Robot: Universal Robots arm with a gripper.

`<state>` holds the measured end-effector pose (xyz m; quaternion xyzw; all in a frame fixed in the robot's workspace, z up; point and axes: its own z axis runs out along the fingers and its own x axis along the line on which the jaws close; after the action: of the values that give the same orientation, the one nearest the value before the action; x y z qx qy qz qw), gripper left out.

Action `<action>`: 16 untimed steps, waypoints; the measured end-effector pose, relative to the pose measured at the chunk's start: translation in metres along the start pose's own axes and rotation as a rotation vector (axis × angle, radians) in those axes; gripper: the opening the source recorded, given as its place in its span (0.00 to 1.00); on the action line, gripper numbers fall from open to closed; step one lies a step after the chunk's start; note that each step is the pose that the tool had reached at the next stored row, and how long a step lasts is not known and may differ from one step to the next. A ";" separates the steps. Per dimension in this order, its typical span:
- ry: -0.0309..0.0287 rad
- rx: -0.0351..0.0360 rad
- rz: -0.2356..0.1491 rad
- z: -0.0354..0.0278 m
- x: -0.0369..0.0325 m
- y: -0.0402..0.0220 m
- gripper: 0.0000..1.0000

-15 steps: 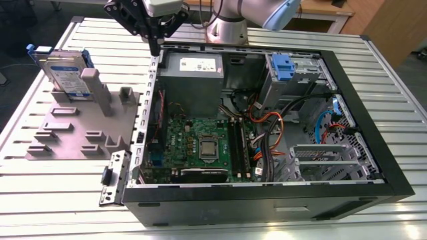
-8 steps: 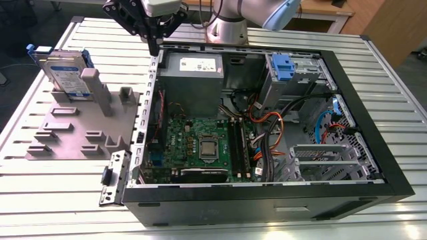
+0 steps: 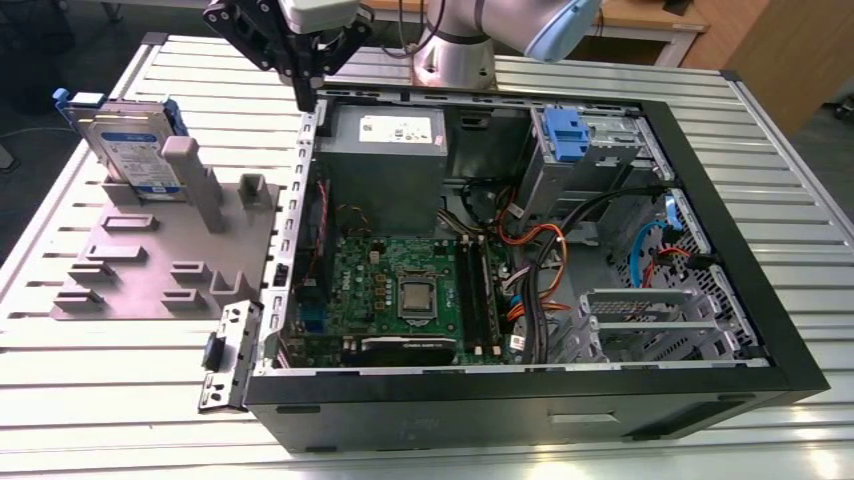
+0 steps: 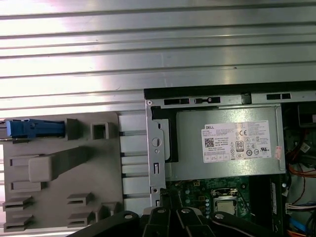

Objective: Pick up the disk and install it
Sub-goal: 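Reach for the disk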

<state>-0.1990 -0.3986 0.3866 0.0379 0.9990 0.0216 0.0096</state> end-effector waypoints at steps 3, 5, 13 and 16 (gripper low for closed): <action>0.0000 0.0000 0.000 0.0000 0.0006 -0.0001 0.11; 0.0000 0.0000 0.000 0.0000 0.0010 -0.0001 0.11; -0.0001 0.0000 0.000 -0.0002 0.0134 -0.0010 0.11; 0.0000 0.0000 0.000 -0.0002 0.0147 -0.0012 0.11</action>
<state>-0.2138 -0.3986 0.3865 0.0380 0.9990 0.0216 0.0096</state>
